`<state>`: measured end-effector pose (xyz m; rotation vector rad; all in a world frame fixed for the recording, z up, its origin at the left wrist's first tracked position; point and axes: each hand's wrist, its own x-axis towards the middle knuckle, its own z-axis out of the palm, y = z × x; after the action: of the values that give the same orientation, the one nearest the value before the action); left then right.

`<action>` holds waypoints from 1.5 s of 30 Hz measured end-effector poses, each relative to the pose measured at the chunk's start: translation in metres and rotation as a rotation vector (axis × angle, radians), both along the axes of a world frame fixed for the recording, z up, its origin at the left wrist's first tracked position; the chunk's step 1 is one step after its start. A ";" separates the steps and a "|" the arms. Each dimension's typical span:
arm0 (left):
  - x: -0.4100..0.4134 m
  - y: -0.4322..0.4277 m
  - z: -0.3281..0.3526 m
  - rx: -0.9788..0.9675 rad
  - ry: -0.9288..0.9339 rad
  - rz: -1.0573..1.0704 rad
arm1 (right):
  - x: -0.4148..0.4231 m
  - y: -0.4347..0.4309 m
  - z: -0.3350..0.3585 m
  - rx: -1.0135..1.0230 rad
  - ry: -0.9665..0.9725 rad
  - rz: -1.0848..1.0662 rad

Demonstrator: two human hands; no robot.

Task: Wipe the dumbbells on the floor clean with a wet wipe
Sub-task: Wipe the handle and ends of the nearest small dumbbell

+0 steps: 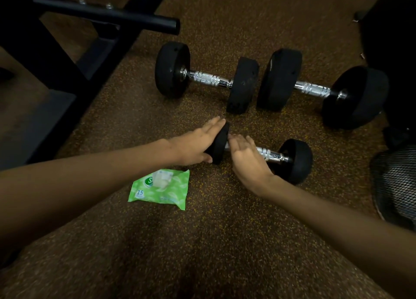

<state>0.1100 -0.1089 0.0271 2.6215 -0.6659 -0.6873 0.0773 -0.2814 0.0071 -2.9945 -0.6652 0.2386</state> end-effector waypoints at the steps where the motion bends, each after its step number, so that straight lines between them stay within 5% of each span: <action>1: 0.000 0.000 0.001 0.002 -0.001 0.004 | 0.004 0.000 0.002 0.021 0.024 -0.009; 8: 0.000 -0.002 0.006 0.011 0.013 0.004 | 0.055 0.017 0.010 0.268 0.369 -0.391; 18: -0.003 -0.001 0.004 0.015 -0.024 -0.011 | -0.001 -0.011 -0.020 -0.109 -0.263 0.134; 23: -0.002 -0.004 0.006 0.035 -0.010 0.000 | 0.003 -0.024 -0.022 -0.152 -0.387 0.323; 29: -0.001 -0.005 0.009 0.045 -0.007 0.009 | 0.021 0.004 0.013 0.153 0.003 -0.111; 34: -0.004 -0.006 0.007 0.098 -0.032 -0.019 | 0.070 0.009 0.015 0.137 0.391 -0.277; 38: -0.005 -0.005 0.009 0.090 -0.030 -0.024 | 0.060 0.015 0.013 0.170 0.392 -0.334; 45: -0.008 -0.004 0.009 0.058 -0.028 -0.013 | 0.007 0.010 0.014 0.017 0.058 -0.107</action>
<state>0.1020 -0.1128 0.0357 2.6870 -0.6821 -0.6847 0.0841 -0.2711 0.0209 -2.9820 -0.4967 0.3105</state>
